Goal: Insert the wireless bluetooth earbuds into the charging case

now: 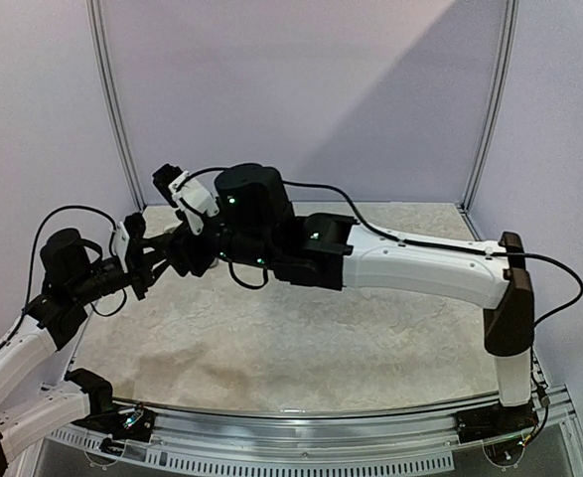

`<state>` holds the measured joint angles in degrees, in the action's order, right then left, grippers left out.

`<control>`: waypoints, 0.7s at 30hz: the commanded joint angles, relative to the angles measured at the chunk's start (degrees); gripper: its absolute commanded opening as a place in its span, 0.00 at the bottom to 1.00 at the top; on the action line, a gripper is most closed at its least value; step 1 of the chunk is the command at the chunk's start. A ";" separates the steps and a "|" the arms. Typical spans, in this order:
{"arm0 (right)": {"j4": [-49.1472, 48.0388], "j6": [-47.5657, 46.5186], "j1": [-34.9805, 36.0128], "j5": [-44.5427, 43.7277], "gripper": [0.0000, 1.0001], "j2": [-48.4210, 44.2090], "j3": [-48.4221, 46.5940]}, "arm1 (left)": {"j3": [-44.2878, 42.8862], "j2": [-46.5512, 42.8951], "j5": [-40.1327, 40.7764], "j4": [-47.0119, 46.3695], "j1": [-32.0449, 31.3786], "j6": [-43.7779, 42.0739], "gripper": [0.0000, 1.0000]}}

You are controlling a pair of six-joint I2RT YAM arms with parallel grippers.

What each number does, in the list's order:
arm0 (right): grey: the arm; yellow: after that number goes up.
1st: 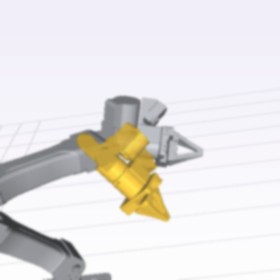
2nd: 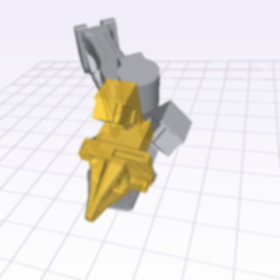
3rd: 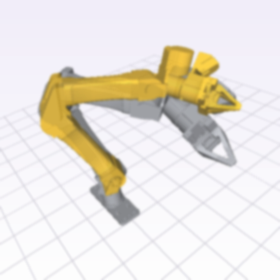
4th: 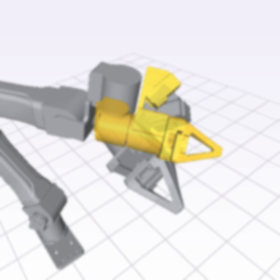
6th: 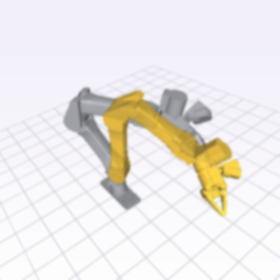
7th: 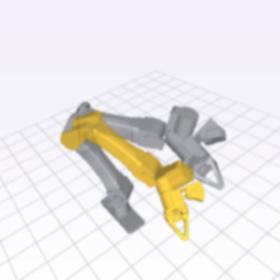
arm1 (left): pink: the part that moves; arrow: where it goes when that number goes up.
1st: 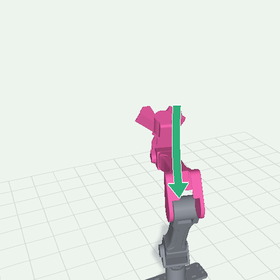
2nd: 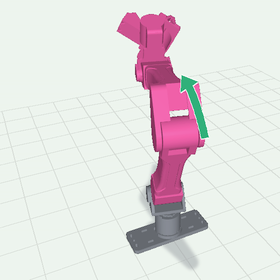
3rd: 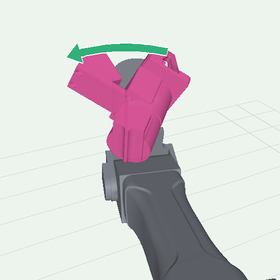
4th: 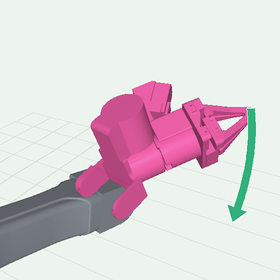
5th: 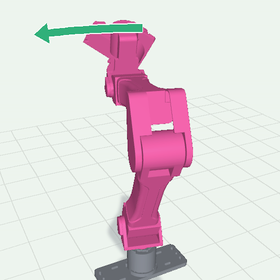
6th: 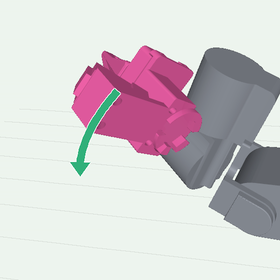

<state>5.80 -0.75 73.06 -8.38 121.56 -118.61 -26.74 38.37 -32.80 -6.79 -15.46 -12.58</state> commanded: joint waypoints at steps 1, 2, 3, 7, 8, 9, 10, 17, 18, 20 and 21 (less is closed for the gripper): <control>1.12 3.00 -0.22 0.86 0.71 -9.62 4.05 | -1.31 -2.71 -4.73 15.56 0.43 -35.32 0.00; 1.05 4.52 -0.32 0.02 0.71 -10.05 4.83 | -1.14 -3.42 -5.94 18.43 0.44 -42.47 0.00; 1.34 5.52 -0.41 -1.44 0.70 -10.17 5.24 | -0.92 -4.06 -7.31 20.96 0.41 -48.99 0.00; 7.92 12.07 -0.75 -9.25 0.67 -5.27 1.31 | -0.48 -5.88 -10.66 24.11 0.40 -61.53 0.00; 10.48 12.75 -0.80 -9.92 0.66 -2.96 -0.50 | -0.67 -6.08 -10.86 23.87 0.42 -62.35 0.00; 12.67 13.43 -0.81 -9.89 0.65 -1.20 -2.56 | -0.82 -6.19 -10.73 23.30 0.37 -62.83 0.00; 14.36 13.88 -0.71 -9.19 0.64 1.52 -4.22 | -0.92 -6.28 -10.29 22.55 0.38 -62.93 0.00; 19.35 15.30 0.94 -9.62 0.63 3.91 -1.45 | -2.48 -4.27 -3.31 18.28 0.43 -54.93 0.00; 19.43 16.03 0.98 -10.21 0.63 3.10 0.49 | -2.52 -4.01 -3.18 17.59 0.36 -53.12 0.00; 18.80 17.28 1.01 -11.54 0.63 0.00 4.65 | -2.55 -3.39 -3.35 16.58 0.36 -50.11 0.00; 18.50 17.95 0.97 -12.27 0.64 -1.10 6.50 | -2.63 -3.05 -3.45 16.34 0.41 -49.02 0.00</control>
<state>20.01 14.50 73.25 -17.87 125.51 -117.95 -27.38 35.03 -37.19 14.98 -15.46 -67.59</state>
